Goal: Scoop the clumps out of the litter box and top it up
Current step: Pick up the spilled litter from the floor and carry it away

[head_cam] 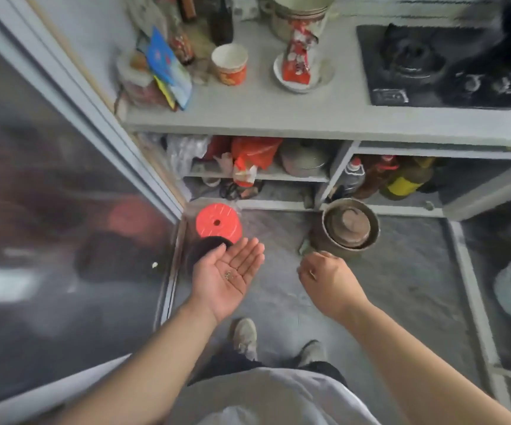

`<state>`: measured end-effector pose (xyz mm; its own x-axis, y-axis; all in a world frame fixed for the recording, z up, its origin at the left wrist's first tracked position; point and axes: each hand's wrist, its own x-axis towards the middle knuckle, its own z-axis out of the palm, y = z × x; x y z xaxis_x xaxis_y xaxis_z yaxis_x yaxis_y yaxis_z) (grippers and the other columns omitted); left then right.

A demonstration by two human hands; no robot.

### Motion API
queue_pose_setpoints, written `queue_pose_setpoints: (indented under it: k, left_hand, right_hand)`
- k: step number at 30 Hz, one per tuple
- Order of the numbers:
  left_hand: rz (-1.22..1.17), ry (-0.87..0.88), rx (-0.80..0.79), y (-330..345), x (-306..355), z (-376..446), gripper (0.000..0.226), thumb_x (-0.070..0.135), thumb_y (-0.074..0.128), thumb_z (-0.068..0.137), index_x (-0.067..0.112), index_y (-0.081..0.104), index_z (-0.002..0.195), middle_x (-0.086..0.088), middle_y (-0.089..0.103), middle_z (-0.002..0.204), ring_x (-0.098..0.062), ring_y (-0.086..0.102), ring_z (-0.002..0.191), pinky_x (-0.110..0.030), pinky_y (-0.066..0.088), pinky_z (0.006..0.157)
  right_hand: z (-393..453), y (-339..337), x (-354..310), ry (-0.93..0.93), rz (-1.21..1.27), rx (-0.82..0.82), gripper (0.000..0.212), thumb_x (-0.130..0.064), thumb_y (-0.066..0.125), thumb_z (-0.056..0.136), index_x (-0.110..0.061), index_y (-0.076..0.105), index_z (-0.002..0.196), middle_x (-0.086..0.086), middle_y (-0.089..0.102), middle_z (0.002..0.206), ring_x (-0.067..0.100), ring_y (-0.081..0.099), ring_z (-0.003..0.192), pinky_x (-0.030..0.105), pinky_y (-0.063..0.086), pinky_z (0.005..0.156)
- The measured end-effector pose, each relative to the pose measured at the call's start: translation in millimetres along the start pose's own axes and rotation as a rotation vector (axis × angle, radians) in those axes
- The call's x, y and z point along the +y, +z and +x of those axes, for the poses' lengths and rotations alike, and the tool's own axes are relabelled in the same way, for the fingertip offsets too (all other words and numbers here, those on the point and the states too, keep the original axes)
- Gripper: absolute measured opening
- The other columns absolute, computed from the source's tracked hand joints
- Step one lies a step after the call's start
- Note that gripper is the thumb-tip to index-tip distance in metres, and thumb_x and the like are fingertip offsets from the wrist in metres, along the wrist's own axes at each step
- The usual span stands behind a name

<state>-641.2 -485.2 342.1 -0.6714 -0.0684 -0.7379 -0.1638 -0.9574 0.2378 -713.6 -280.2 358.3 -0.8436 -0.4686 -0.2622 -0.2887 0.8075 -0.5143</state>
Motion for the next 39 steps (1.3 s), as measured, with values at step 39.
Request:
queue_pose_setpoints:
  k: [39]
  left_hand:
    - [-0.514, 0.155, 0.544, -337.6, 43.5, 378.8, 0.049, 0.028, 0.032, 0.108, -0.007, 0.057, 0.131, -0.025, 0.066, 0.127, -0.037, 0.063, 0.12, -0.046, 0.046, 0.11]
  right_hand:
    - [304.3, 362.0, 53.6, 0.04, -0.104, -0.59, 0.017, -0.023, 0.054, 0.093, -0.021, 0.07, 0.088, -0.008, 0.068, 0.085, -0.001, 0.058, 0.073, 0.004, 0.037, 0.053]
